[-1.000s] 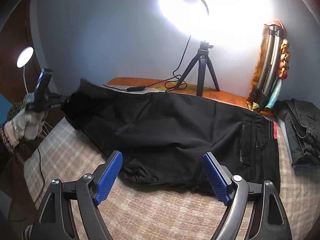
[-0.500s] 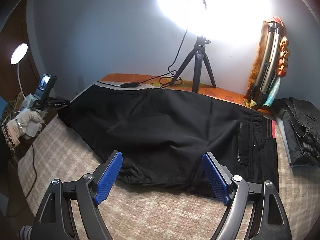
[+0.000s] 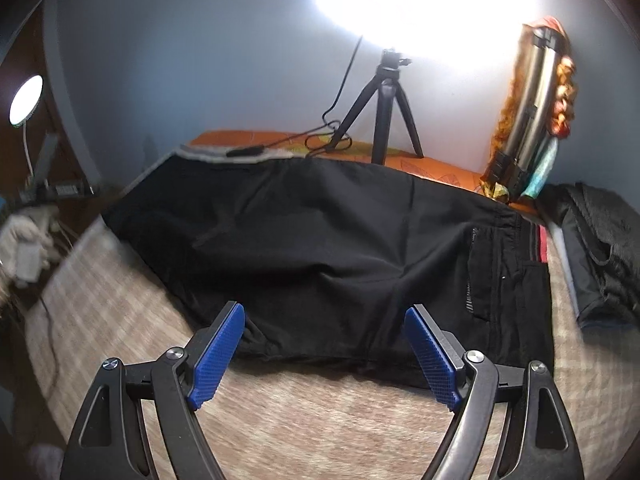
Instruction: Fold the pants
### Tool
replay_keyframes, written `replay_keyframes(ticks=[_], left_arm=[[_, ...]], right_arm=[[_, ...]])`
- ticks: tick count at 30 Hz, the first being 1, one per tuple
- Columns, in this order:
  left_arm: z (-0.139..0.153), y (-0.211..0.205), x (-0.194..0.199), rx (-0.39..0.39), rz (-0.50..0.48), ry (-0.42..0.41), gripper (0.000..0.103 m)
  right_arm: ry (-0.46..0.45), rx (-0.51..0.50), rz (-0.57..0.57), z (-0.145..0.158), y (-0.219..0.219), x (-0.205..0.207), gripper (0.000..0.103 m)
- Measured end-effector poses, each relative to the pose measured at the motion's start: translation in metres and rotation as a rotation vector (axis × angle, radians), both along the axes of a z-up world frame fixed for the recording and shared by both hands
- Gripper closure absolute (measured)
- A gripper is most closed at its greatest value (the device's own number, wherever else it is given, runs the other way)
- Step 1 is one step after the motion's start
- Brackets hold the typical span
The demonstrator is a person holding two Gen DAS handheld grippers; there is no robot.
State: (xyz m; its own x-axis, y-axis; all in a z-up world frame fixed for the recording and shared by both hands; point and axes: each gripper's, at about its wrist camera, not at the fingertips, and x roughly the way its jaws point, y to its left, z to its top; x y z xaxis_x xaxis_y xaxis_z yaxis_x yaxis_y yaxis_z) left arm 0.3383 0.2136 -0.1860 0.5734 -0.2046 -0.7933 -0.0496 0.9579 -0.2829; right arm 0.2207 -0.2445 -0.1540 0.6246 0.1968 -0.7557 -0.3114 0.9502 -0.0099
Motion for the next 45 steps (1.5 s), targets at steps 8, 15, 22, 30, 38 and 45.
replay_keyframes(ticks=[8,15,22,30,38,45], left_arm=[[-0.018,0.004,-0.013,-0.120,0.058,0.067,0.048],[-0.028,0.010,-0.008,-0.189,0.103,0.090,0.048],[-0.034,0.031,-0.003,-0.289,0.195,0.113,0.048],[-0.037,0.026,-0.003,-0.273,0.210,0.136,0.047],[-0.037,0.019,0.000,-0.245,0.258,0.117,0.038],[-0.040,0.020,0.002,-0.240,0.282,0.055,0.050]], right_arm=[[0.030,-0.131,0.257,-0.032,0.032,-0.020,0.019],[-0.022,-0.359,0.381,-0.068,0.073,-0.019,0.023],[-0.093,-0.391,0.438,-0.075,0.087,-0.014,0.070],[-0.128,-0.370,0.453,-0.040,0.080,-0.026,0.093],[-0.095,-0.410,0.473,-0.046,0.081,-0.030,0.094],[-0.058,-0.375,0.459,-0.048,0.074,-0.021,0.094]])
